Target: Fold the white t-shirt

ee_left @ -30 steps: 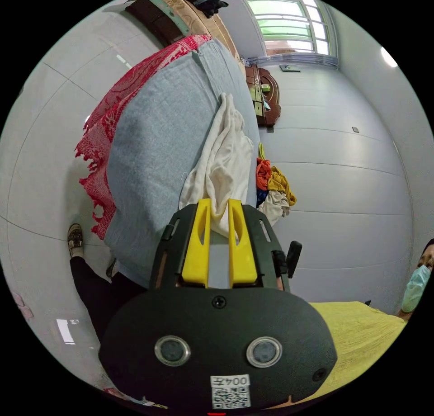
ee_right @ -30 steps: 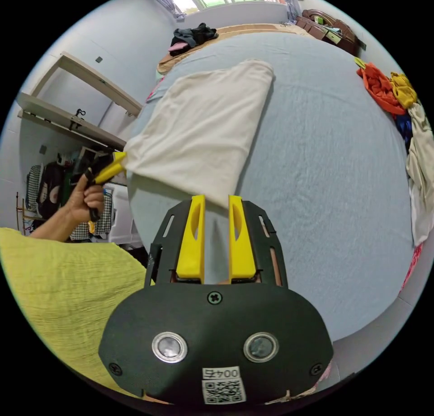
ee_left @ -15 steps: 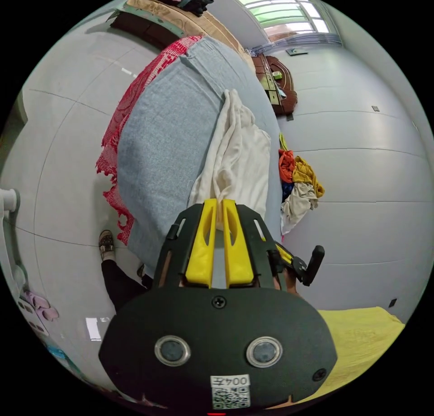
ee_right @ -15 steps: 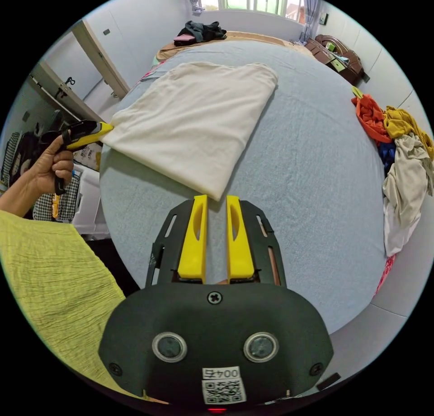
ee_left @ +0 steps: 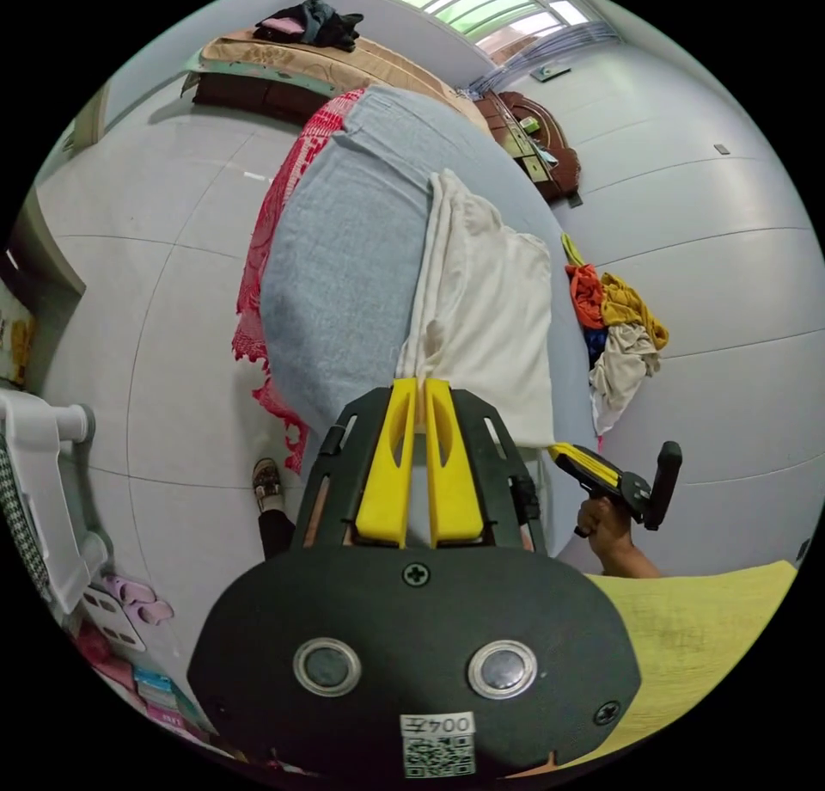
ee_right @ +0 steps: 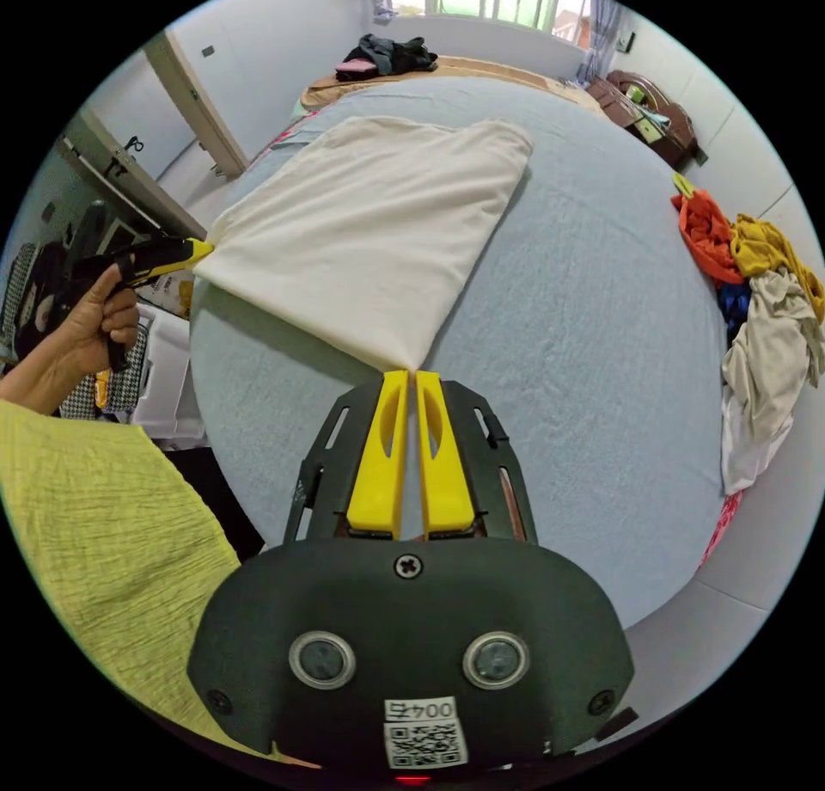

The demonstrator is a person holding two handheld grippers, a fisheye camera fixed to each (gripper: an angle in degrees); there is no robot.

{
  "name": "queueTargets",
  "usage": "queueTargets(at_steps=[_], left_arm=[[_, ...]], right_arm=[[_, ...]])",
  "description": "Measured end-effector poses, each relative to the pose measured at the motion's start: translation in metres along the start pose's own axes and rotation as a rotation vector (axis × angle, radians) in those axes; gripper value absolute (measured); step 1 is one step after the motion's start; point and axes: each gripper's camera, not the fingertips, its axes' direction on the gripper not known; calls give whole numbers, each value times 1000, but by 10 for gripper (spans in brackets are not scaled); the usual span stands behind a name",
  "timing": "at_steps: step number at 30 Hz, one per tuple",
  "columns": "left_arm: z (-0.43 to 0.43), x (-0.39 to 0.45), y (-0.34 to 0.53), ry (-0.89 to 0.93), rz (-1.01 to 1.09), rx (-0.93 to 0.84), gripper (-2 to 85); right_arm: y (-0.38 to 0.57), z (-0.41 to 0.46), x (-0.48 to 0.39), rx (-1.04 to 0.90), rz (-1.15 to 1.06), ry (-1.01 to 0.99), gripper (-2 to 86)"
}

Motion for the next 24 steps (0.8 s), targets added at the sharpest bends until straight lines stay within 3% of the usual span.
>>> queueTargets(at_steps=[7,15,24], left_arm=[[10,15,-13,32,69,-19,12],[-18,22,-32,-39,63,59,9],[20,148,-136,-27,336,124,17]], right_arm=[[-4,-13,37,-151,63,-74,34],[-15,-75,81,-23,164,-203,77],[-44,-43,91,-165,150,-151,97]])
